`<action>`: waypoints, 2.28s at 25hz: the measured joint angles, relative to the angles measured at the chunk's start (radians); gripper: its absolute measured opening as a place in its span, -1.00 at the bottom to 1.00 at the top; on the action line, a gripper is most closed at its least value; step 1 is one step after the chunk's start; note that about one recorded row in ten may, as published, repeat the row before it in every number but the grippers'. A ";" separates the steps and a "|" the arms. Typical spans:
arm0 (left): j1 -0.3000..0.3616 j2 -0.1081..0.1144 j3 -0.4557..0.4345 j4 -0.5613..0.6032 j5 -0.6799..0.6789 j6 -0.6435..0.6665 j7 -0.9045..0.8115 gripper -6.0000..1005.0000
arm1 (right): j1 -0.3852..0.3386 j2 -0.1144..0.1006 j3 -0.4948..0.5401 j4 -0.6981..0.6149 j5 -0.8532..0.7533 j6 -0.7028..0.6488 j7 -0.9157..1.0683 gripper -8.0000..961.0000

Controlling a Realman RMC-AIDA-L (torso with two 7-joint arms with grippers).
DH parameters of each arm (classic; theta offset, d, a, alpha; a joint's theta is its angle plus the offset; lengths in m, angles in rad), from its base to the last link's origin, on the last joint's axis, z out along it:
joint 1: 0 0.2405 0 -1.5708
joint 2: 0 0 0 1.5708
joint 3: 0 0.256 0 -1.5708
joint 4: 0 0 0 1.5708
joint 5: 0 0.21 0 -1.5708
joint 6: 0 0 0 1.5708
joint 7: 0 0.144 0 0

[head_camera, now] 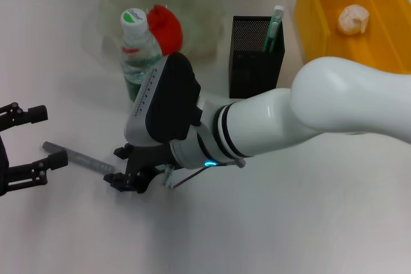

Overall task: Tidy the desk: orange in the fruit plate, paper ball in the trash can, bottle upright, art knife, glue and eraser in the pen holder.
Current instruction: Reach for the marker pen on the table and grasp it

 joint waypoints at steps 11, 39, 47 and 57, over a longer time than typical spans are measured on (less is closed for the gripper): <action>-0.020 -0.005 0.002 -0.001 0.005 -0.002 -0.001 0.62 | 0.000 0.000 -0.001 0.007 0.002 0.019 -0.017 -0.03; -0.025 -0.006 0.000 -0.011 0.011 -0.007 0.000 0.62 | -0.015 0.000 -0.001 -0.005 0.003 0.009 -0.034 -0.75; -0.025 -0.006 0.000 -0.011 0.011 0.001 0.000 0.62 | -0.149 -0.014 0.181 -0.156 -0.172 -0.141 -0.013 -0.99; -0.029 -0.002 0.006 0.021 0.015 0.004 -0.022 0.62 | -0.475 -0.006 0.622 -0.719 -0.811 -0.747 0.264 -0.99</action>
